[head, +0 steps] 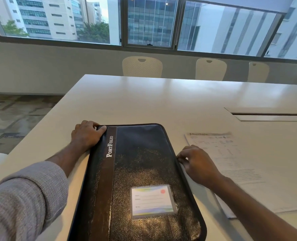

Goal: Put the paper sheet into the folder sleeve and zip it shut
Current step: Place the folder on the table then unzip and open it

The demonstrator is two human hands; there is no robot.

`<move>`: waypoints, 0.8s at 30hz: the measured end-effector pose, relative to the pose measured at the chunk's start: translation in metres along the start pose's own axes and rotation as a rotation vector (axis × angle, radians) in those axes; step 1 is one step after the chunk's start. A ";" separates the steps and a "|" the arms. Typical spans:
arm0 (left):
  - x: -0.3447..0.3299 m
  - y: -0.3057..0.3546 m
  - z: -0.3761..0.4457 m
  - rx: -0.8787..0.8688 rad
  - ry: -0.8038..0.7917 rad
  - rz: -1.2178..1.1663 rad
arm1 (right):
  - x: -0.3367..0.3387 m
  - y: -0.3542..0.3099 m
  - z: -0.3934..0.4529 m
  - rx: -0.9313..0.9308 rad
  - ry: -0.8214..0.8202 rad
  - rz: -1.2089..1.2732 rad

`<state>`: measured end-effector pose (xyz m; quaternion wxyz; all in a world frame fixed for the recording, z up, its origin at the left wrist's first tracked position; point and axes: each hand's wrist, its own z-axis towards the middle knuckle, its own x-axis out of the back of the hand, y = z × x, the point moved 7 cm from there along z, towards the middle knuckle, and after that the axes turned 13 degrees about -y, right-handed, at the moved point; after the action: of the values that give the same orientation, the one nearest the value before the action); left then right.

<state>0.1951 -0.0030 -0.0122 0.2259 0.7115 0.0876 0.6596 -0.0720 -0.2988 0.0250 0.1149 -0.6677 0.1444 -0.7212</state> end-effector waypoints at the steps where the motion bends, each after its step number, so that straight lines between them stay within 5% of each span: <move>1: 0.000 0.000 0.000 0.002 0.000 0.004 | 0.000 -0.001 -0.005 0.007 -0.020 0.000; 15: 0.004 0.011 -0.013 0.006 -0.096 0.050 | -0.006 -0.010 -0.060 -0.021 -0.049 0.056; 24: 0.002 0.076 -0.174 -0.352 -0.275 0.283 | -0.005 -0.013 -0.057 -0.070 0.065 0.009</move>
<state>0.0124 -0.0334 0.0279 0.2614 0.7493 -0.1607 0.5869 -0.1280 -0.2819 0.0208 0.0901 -0.6470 0.1761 -0.7364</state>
